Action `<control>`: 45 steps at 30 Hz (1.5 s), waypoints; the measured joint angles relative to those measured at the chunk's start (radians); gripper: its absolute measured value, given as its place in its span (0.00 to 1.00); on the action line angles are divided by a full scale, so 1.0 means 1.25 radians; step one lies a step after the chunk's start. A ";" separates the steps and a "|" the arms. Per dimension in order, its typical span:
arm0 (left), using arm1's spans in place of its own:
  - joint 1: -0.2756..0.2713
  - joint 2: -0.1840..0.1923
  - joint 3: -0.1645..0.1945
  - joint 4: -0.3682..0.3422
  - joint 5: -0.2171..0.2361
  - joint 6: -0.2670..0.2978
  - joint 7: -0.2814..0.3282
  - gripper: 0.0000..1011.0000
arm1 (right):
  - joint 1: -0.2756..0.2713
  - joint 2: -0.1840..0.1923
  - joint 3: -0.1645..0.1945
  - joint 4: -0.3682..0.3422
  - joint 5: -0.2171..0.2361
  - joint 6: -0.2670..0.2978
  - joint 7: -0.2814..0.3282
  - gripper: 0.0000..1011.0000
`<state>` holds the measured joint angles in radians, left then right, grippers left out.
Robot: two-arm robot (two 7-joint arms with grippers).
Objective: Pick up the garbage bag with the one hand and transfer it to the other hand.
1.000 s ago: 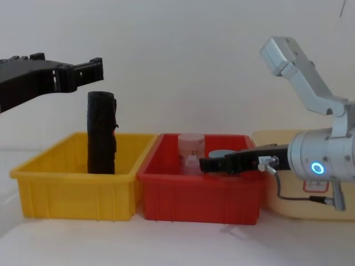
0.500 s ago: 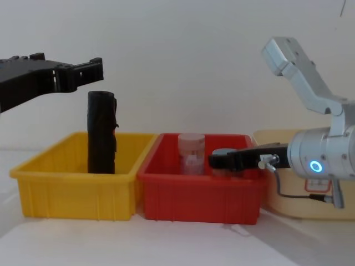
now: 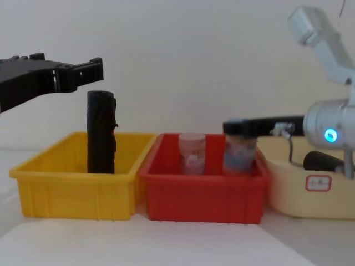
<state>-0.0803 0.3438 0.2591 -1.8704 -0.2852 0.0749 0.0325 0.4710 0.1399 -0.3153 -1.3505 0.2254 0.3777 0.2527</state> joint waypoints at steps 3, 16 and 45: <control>0.000 0.000 0.000 0.000 0.000 0.000 0.000 0.99 | 0.003 -0.001 0.022 -0.015 0.012 -0.006 -0.008 0.64; 0.000 0.000 0.000 0.000 0.000 0.000 0.000 0.99 | 0.022 0.001 0.105 -0.040 0.033 -0.039 -0.069 0.64; 0.000 0.000 0.000 0.000 0.000 0.000 0.000 0.99 | 0.015 0.048 0.167 0.007 -0.002 -0.063 -0.100 0.99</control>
<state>-0.0803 0.3437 0.2591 -1.8705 -0.2852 0.0749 0.0325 0.4902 0.2001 -0.1065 -1.3414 0.2230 0.2991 0.1275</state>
